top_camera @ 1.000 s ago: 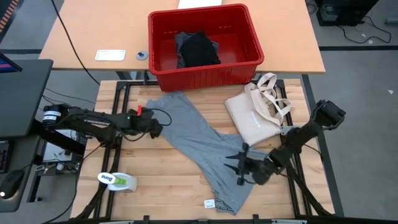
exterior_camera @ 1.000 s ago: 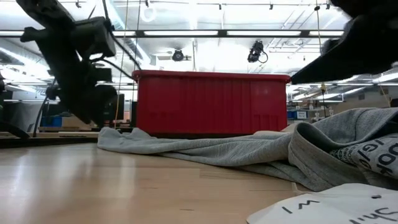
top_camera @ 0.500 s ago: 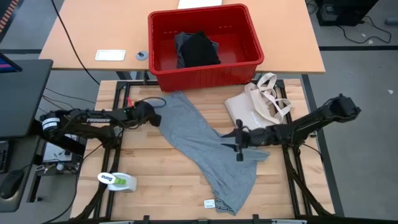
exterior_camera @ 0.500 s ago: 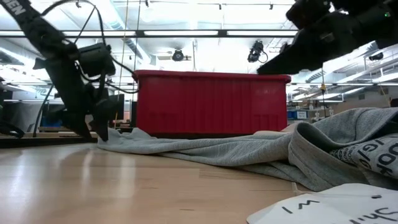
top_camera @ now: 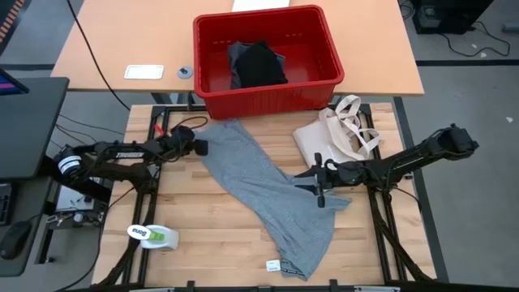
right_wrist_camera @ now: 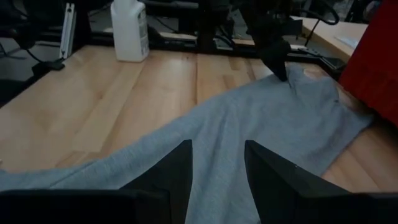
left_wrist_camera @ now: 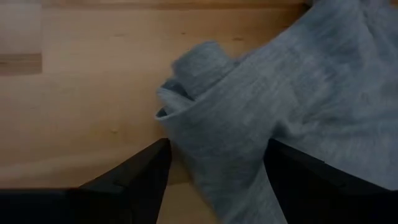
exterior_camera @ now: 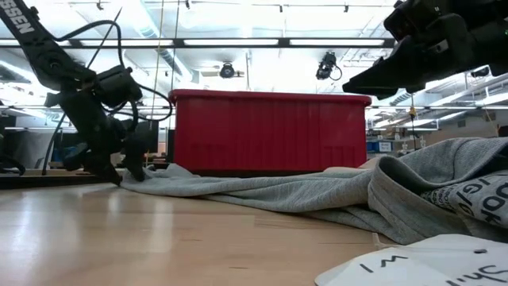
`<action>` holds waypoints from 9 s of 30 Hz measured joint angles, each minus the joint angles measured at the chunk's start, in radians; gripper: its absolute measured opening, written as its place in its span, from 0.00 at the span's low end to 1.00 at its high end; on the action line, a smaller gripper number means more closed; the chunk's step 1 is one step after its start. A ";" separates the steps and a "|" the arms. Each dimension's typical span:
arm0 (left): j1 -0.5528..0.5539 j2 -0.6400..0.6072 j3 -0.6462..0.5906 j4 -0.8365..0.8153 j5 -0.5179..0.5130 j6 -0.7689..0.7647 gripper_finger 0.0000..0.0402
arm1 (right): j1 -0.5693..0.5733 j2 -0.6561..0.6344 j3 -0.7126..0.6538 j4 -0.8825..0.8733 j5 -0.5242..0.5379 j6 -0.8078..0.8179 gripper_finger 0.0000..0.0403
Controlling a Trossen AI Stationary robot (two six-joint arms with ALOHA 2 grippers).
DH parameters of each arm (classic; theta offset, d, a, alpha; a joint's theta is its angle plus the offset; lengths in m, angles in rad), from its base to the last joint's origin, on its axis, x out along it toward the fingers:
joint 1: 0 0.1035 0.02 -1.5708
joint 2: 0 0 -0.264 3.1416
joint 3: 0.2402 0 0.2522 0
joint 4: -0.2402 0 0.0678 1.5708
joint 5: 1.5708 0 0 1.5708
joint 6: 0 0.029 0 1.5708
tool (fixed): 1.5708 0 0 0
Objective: Fold Laundry from Bin
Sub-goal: Fold the gray shirt
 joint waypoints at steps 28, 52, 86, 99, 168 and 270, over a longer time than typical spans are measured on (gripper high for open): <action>-0.453 -0.016 0.001 0.309 0.056 0.720 0.02 | -0.162 0.292 0.276 -0.101 -0.230 -0.035 0.38; -0.660 -0.016 0.001 0.300 0.117 0.939 0.03 | -0.530 1.123 1.243 -0.574 -0.488 -0.240 0.58; -0.698 -0.016 0.002 0.069 0.418 0.608 0.03 | -0.415 1.366 1.497 -0.616 -0.356 -0.145 0.45; -0.696 -0.078 0.001 0.023 0.360 0.611 0.03 | -0.404 1.282 1.489 -0.736 -0.382 -0.258 0.04; -0.796 0.121 0.610 -0.078 0.170 0.972 0.03 | -0.437 0.586 1.218 -1.546 -0.528 -0.752 0.06; -0.890 0.469 0.556 0.002 -0.006 0.772 0.41 | -0.088 0.478 0.143 0.358 0.106 0.053 0.39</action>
